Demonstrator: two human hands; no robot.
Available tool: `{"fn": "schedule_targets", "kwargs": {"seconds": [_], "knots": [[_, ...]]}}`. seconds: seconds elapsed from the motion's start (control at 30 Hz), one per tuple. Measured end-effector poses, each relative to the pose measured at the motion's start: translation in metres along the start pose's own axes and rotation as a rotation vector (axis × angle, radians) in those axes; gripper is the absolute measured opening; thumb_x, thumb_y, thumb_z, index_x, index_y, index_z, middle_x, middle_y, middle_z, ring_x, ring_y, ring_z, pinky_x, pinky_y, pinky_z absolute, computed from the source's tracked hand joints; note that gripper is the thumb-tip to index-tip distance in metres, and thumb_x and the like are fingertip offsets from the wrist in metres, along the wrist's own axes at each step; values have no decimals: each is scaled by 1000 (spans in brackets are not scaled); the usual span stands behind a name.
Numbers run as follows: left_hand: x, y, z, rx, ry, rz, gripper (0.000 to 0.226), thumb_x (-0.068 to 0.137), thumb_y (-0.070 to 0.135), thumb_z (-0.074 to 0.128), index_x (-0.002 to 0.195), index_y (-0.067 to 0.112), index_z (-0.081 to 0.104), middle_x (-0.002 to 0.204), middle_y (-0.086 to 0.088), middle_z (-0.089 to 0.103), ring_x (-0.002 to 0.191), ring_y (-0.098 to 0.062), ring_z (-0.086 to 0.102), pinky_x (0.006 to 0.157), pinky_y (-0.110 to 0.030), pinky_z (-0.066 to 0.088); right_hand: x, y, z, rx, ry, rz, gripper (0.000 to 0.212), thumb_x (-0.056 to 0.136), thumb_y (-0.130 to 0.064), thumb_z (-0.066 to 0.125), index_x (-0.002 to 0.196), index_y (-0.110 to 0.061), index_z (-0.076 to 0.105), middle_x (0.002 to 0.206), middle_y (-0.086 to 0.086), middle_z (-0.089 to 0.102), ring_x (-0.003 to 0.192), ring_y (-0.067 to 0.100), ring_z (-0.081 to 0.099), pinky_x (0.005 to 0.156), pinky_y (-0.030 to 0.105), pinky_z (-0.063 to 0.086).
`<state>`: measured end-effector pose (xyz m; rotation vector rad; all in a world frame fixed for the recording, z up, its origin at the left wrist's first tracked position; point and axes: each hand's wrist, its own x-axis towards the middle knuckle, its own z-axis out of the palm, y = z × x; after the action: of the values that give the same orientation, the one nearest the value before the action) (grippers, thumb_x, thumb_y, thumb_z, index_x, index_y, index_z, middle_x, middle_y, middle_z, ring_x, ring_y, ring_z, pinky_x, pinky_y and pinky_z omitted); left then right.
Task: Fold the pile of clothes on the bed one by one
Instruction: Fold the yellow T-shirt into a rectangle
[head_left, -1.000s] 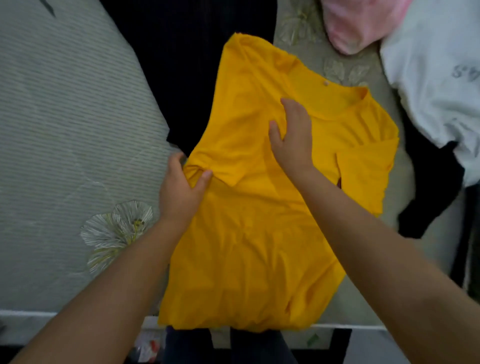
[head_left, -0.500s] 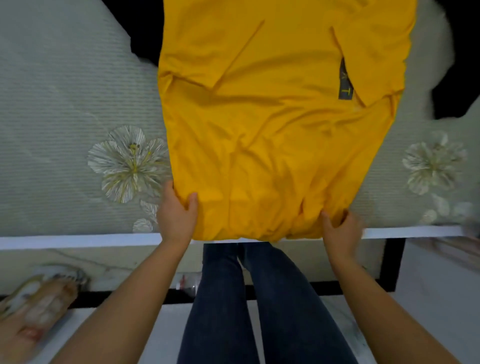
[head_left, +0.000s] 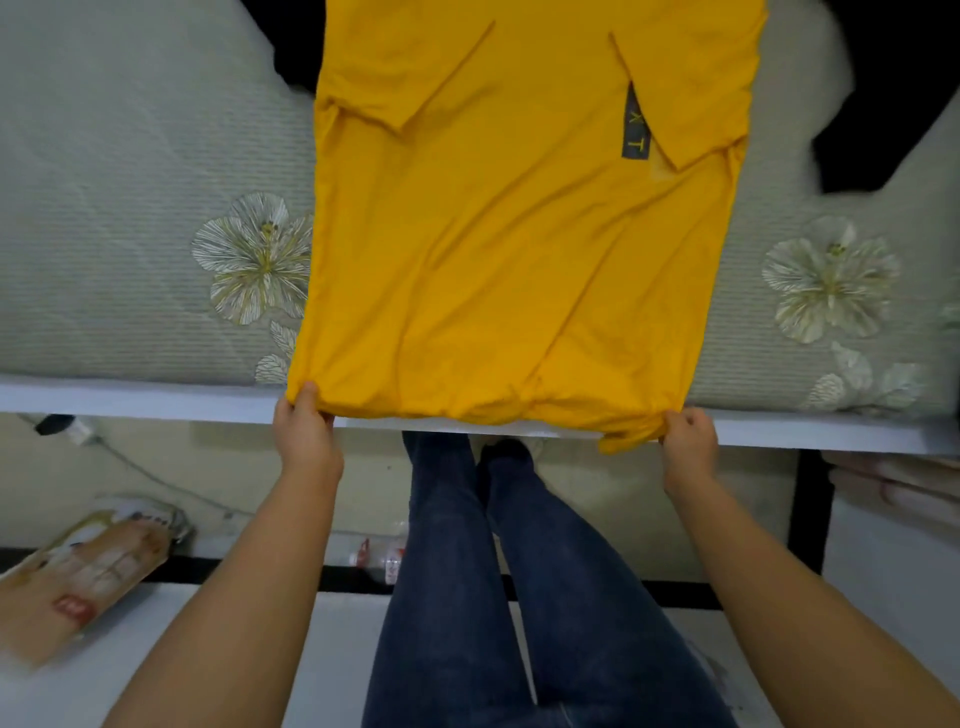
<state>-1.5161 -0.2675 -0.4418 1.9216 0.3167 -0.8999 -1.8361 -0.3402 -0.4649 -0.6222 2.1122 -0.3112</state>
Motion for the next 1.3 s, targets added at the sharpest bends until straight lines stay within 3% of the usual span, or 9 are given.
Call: {"fn": "schedule_targets", "kwargs": {"seconds": [0.17, 0.3, 0.43, 0.53, 0.6, 0.7, 0.9, 1.2, 1.3], "knots": [[5, 15, -2, -255, -88, -92, 20, 95, 4, 34, 99, 14, 51, 104, -6, 56, 86, -18, 55, 70, -29, 47, 18, 10, -40, -91, 15, -69, 29, 96, -10, 39, 68, -14, 38, 68, 5, 38, 76, 20, 39, 67, 30, 29], [-1, 15, -1, -226, -100, -77, 20, 92, 1, 35, 86, 13, 51, 90, -3, 55, 80, -17, 53, 70, -31, 44, 26, 14, -48, -151, 22, -69, 27, 96, -15, 41, 111, 5, 49, 108, 23, 51, 92, 29, 47, 74, 35, 36], [-5, 3, -9, 420, -12, 210, 19, 93, 17, 51, 74, 15, 46, 71, 1, 43, 66, -11, 41, 59, -27, 34, 20, 21, -44, -164, -2, -118, 34, 95, -22, 47, 116, 5, 48, 121, 25, 52, 104, 34, 51, 80, 36, 39], [-5, -7, -25, 611, -117, 214, 17, 87, 19, 61, 96, 11, 48, 95, -8, 52, 87, -19, 47, 69, -32, 40, 12, 21, -46, -222, -168, -187, 45, 88, -23, 60, 122, 2, 47, 120, 20, 54, 110, 33, 51, 81, 35, 38], [1, -12, -38, 690, -246, 54, 48, 85, 12, 62, 127, 2, 41, 124, -18, 49, 110, -30, 49, 86, -41, 42, 12, 23, -51, -431, -331, -230, 37, 82, -15, 67, 113, 0, 54, 102, 13, 57, 100, 29, 54, 77, 34, 40], [3, -15, -53, 773, -396, -176, 42, 89, 9, 54, 129, 3, 43, 134, -20, 47, 118, -35, 47, 91, -40, 38, 16, 28, -57, -553, -406, -217, 13, 80, 2, 61, 69, 0, 56, 67, 10, 52, 77, 29, 52, 58, 28, 33], [-4, -25, -62, 481, -256, -233, 39, 95, 4, 40, 134, 4, 37, 139, -18, 40, 125, -35, 40, 96, -40, 37, 13, 42, -49, -375, -378, -48, 32, 91, 1, 41, 122, 5, 48, 120, 23, 53, 111, 35, 49, 92, 43, 39], [-40, -54, -46, 459, -43, -110, 12, 94, 13, 49, 102, 5, 52, 91, -11, 53, 86, -24, 52, 70, -29, 49, -9, 65, -41, -368, -205, -41, 30, 84, 3, 53, 114, 7, 50, 114, 29, 54, 103, 40, 51, 76, 40, 40], [-41, -51, -52, 334, 56, -81, 23, 97, 13, 43, 115, 1, 51, 110, -22, 54, 92, -28, 51, 85, -35, 48, -6, 61, -51, -316, -29, -40, 33, 84, 4, 48, 116, 5, 49, 114, 29, 55, 103, 41, 53, 82, 44, 44]]}}
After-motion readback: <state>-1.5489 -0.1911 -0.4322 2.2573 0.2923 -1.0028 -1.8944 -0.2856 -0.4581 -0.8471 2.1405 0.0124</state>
